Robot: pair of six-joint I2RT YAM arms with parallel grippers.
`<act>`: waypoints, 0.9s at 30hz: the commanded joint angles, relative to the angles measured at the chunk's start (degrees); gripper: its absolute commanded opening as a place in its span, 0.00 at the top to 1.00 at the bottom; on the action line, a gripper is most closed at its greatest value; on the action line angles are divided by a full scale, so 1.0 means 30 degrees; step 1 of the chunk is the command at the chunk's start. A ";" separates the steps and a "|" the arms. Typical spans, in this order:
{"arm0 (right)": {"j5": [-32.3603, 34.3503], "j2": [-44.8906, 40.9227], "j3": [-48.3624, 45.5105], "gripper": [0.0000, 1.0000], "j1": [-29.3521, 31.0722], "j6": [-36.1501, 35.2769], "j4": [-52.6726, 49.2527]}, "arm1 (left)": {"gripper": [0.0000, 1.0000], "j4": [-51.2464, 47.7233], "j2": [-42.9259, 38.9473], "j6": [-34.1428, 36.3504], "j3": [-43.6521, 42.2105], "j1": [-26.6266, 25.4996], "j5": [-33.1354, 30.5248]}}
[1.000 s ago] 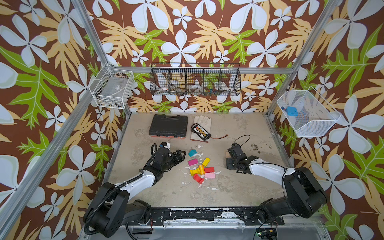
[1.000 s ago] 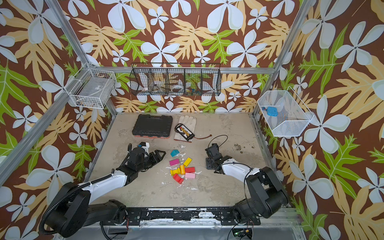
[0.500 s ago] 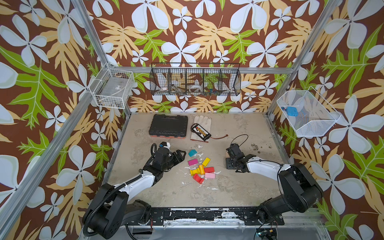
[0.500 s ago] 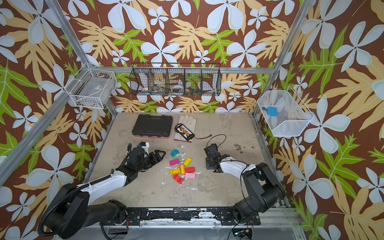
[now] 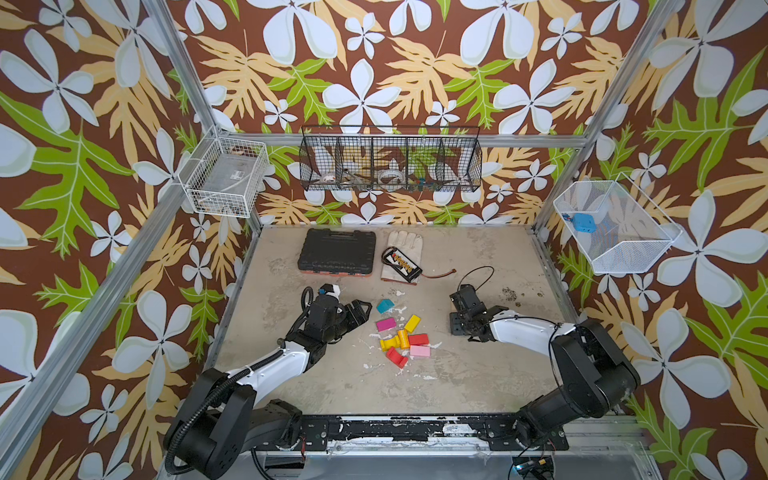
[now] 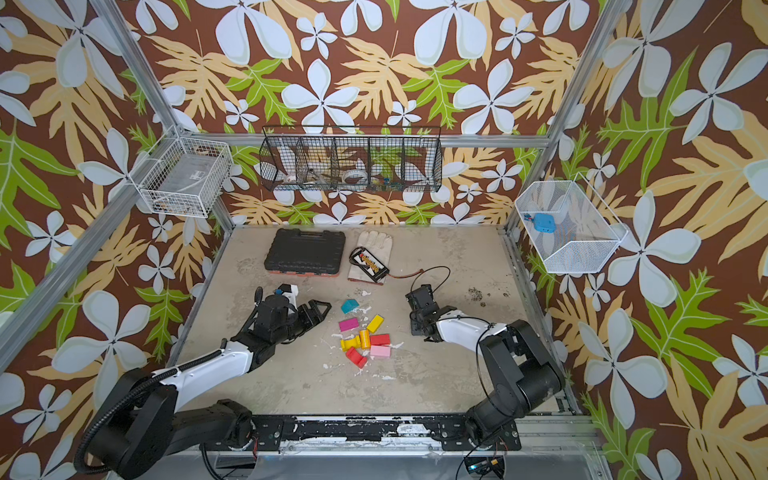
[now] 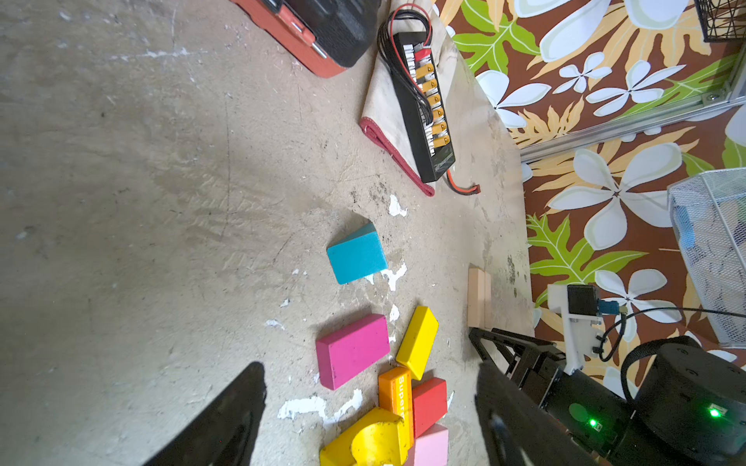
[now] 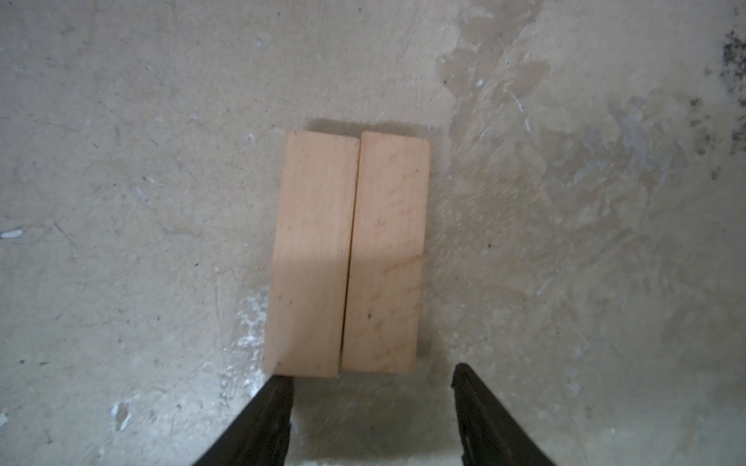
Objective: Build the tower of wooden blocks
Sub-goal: 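Raise the open right gripper off the planks and back toward the block pile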
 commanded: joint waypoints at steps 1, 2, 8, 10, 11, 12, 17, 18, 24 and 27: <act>0.0181 0.0133 0.0013 0.37 -0.0004 0.0014 -0.0796 | 0.17 0.0351 0.0102 0.0044 0.0108 -0.0017 0.0073; 0.0191 0.0173 0.0041 0.37 0.0006 0.0018 -0.0777 | 0.17 0.0298 0.0116 0.0070 0.0133 -0.0017 0.0057; 0.0160 0.0185 0.0086 0.37 -0.0003 0.0014 -0.0818 | 0.17 0.0349 0.0104 0.0059 0.0104 -0.0017 0.0047; 0.0190 0.0090 0.0014 0.37 -0.0007 0.0021 -0.0795 | 0.17 0.0185 0.0102 0.0132 0.0164 -0.0017 -0.0032; 0.0192 0.0076 0.0014 0.36 -0.0007 0.0014 -0.0784 | 0.17 0.0118 0.0063 0.0180 0.0151 -0.0017 -0.0080; 0.0195 0.0102 0.0040 0.36 -0.0006 0.0014 -0.0827 | 0.17 0.0142 0.0015 0.0160 0.0139 -0.0017 -0.0122; -0.0123 -0.0527 -0.0202 0.36 0.0016 -0.0074 -0.0592 | 0.17 0.0136 0.0036 0.0167 0.0142 -0.0018 -0.0083; -0.0104 -0.0893 -0.0287 0.36 0.0044 -0.0074 -0.0549 | 0.17 0.0060 -0.0041 0.0184 0.0158 -0.0017 -0.0160; 0.0026 -0.4775 -0.1405 0.25 0.1148 -0.0645 0.0483 | 0.17 0.0179 -0.0132 0.0212 0.0108 -0.0017 -0.0235; -0.0681 -0.6489 -0.2126 0.19 0.1768 -0.1114 0.1384 | 0.17 0.0306 -0.0253 0.0171 0.0007 -0.0017 -0.0315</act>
